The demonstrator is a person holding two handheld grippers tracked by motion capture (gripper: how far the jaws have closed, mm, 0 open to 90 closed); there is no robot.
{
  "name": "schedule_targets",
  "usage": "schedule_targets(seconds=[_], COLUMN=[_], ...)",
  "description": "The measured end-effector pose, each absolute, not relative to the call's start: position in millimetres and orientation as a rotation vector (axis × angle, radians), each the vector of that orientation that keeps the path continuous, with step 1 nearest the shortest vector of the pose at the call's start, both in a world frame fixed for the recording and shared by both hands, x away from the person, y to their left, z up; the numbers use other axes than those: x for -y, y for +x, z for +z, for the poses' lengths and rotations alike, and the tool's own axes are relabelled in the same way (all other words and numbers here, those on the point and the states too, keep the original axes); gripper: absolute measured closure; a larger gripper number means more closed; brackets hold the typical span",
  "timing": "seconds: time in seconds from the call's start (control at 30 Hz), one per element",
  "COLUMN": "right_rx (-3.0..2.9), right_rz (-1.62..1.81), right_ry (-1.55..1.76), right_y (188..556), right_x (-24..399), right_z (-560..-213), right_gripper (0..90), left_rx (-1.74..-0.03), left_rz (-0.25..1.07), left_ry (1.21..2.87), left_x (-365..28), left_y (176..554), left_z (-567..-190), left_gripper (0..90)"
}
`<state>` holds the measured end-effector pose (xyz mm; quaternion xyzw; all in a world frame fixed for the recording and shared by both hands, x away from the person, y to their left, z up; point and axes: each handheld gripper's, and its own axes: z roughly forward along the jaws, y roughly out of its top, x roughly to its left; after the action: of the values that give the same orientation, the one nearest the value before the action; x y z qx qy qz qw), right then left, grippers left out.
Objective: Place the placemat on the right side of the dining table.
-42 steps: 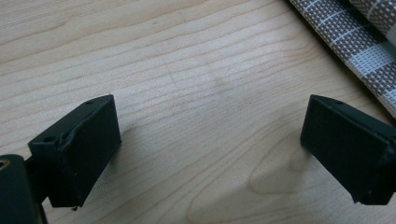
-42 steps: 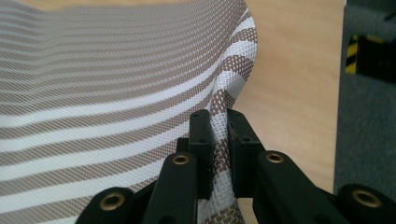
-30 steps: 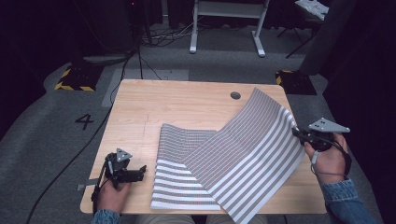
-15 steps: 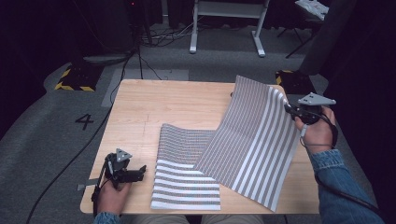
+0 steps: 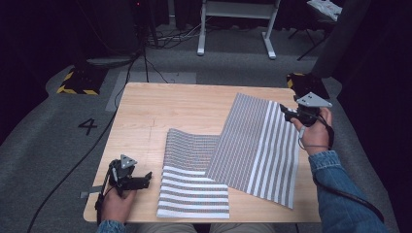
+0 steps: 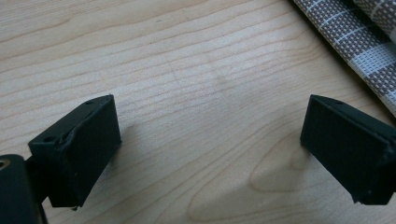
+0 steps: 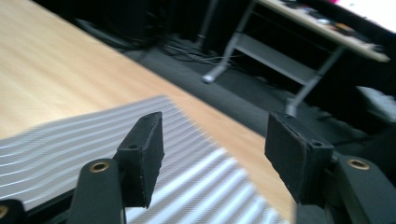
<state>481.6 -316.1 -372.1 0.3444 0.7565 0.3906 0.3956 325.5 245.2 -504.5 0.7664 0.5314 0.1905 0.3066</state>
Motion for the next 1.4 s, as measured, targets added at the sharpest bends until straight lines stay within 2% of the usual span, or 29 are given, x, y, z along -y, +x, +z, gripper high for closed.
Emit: schedule_targets(seconds=[0.3,0.63,1.03,1.4], right_rx=[-2.056,-2.313,-2.509,-2.594], right_rz=[1.143,1.240,1.223,1.138], right_ry=[0.857,0.894,0.849,0.809], right_y=[432,394,371,365], right_x=[282,231,179,144], right_z=[-374,-396,-430,-471], right_gripper=[36.5,36.1,34.1,31.5], left_rx=[-1.401,-1.402,-1.401,-1.402], left_rz=[0.505,0.501,0.501,0.501], left_ry=[2.032,2.031,2.032,2.031], left_x=[-245,-245,-245,-245], left_y=[327,327,327,327], left_z=[-504,-504,-504,-504], left_gripper=[4.8,4.8,4.9,4.8])
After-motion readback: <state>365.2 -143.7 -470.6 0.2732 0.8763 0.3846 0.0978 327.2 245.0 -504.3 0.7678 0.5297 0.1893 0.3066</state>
